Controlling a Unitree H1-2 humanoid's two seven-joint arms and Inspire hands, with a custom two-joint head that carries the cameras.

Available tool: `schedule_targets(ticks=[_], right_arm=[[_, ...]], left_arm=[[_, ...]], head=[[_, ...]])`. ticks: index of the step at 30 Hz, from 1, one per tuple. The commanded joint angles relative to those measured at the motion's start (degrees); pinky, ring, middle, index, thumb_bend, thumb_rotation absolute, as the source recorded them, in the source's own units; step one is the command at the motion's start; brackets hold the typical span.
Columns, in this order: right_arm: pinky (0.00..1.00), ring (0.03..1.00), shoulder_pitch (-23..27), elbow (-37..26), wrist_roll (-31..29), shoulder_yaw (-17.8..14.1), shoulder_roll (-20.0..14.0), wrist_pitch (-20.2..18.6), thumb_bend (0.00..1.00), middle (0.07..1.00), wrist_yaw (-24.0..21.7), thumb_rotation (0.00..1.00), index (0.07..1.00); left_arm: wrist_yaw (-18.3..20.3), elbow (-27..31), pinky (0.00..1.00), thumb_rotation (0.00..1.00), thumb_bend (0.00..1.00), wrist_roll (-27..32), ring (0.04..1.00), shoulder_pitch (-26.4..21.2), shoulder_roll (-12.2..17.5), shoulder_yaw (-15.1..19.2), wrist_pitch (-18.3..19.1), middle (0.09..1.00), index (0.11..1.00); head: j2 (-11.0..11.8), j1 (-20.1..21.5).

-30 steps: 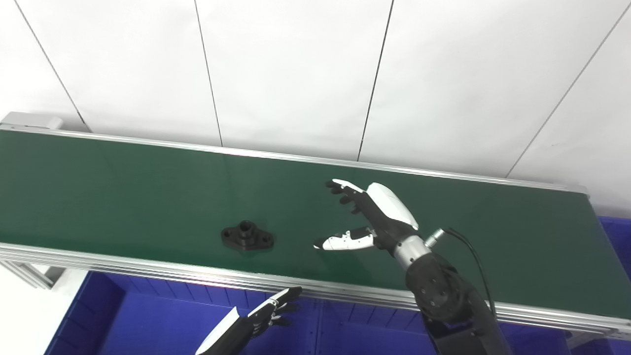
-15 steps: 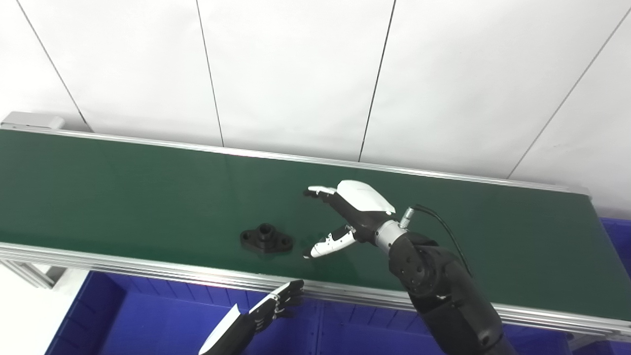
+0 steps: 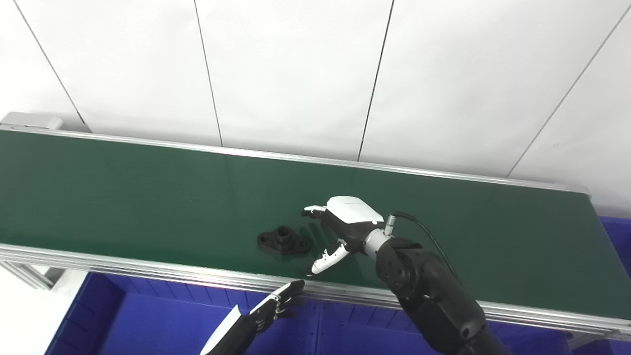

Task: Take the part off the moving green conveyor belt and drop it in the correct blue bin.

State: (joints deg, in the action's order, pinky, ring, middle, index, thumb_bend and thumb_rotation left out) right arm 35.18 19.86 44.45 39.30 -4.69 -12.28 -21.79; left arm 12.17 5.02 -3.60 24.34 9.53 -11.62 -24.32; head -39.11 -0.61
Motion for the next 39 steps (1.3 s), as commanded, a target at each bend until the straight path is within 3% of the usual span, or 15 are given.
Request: schedule_targets(ticks=[1,10,13,15,16,17,18,20,25,26,33,39], right_arm=[[0.79,0.843,2.09,-0.45,0.01,-0.43,1.67,2.69,0.79,0.875,1.98,0.37,0.884],[0.78,0.838,1.31,2.03,-0.67,-1.14,3.77,2.87,0.79,0.874,6.3,0.43,0.887],[0.76,0.822,0.98,2.99,-0.66,-1.31,4.07,3.45,0.78,0.861,8.18,0.41,0.879],[0.73,0.804,0.61,3.38,-1.19,-1.57,4.08,4.27,0.75,0.846,9.19,0.31,0.855],[0.68,0.768,0.31,3.68,-1.51,-1.66,4.03,4.91,0.73,0.819,9.57,0.23,0.835],[0.56,0.669,0.06,3.99,-1.6,-1.64,3.96,5.58,0.69,0.743,9.97,0.09,0.8],[0.48,0.588,-0.12,4.2,-1.55,-1.5,3.85,6.07,0.63,0.635,10.24,0.04,0.78],[0.43,0.501,-0.32,4.5,-0.96,-0.52,3.11,7.47,0.57,0.574,10.45,0.01,0.76],[0.41,0.427,-0.58,3.33,1.49,1.86,0.98,8.41,0.52,0.545,9.41,0.0,0.644],[0.39,0.407,-0.51,3.04,1.78,2.13,0.7,8.25,0.51,0.524,9.07,0.0,0.576],[0.36,0.394,1.92,0.84,3.91,2.87,-2.44,9.06,0.51,0.509,6.37,0.0,0.547],[0.34,0.392,3.94,-3.4,5.37,2.84,-6.01,9.07,0.51,0.491,1.05,0.0,0.556]], left_arm=[[-0.36,1.93,0.81,0.18,0.71,0.1,0.882,0.11,0.09,-0.29,-2.5,0.924,0.925],[-0.31,2.02,0.81,0.17,0.71,0.6,0.88,0.07,0.01,-0.3,-2.49,0.923,0.921],[-0.22,2.26,0.81,0.17,0.71,0.78,0.884,0.17,-0.02,-0.34,-2.4,0.925,0.922],[-0.25,2.3,0.81,0.17,0.71,0.68,0.883,0.19,0.01,-0.36,-2.42,0.925,0.923],[-0.23,2.4,0.81,0.17,0.71,0.78,0.884,0.24,0.01,-0.39,-2.43,0.926,0.923],[-0.22,2.52,0.81,0.17,0.71,0.87,0.885,0.3,-0.02,-0.4,-2.42,0.926,0.924],[-0.21,2.63,0.81,0.17,0.71,0.94,0.886,0.36,-0.04,-0.41,-2.41,0.927,0.924],[-0.18,2.99,0.81,0.16,0.7,1.06,0.887,0.46,-0.06,-0.43,-2.4,0.928,0.925],[0.03,3.81,0.82,0.17,0.7,1.69,0.888,0.83,0.18,-0.48,-2.28,0.925,0.927],[0.05,3.93,0.82,0.17,0.7,1.89,0.894,0.91,0.18,-0.48,-2.23,0.929,0.928],[0.03,4.79,0.82,0.15,0.7,2.04,0.89,1.14,0.0,-0.57,-1.78,0.926,0.928],[-0.08,4.72,0.82,0.16,0.7,1.72,0.889,1.01,0.08,-0.46,-1.94,0.927,0.929]], head=[[0.02,-0.05],[-0.13,-0.09],[-0.28,-0.05],[-0.39,0.12],[-0.52,0.35],[-0.52,0.35],[-0.68,0.43],[-0.97,0.55],[-1.55,0.97],[-1.55,0.97],[-1.89,1.21],[-1.97,1.52]])
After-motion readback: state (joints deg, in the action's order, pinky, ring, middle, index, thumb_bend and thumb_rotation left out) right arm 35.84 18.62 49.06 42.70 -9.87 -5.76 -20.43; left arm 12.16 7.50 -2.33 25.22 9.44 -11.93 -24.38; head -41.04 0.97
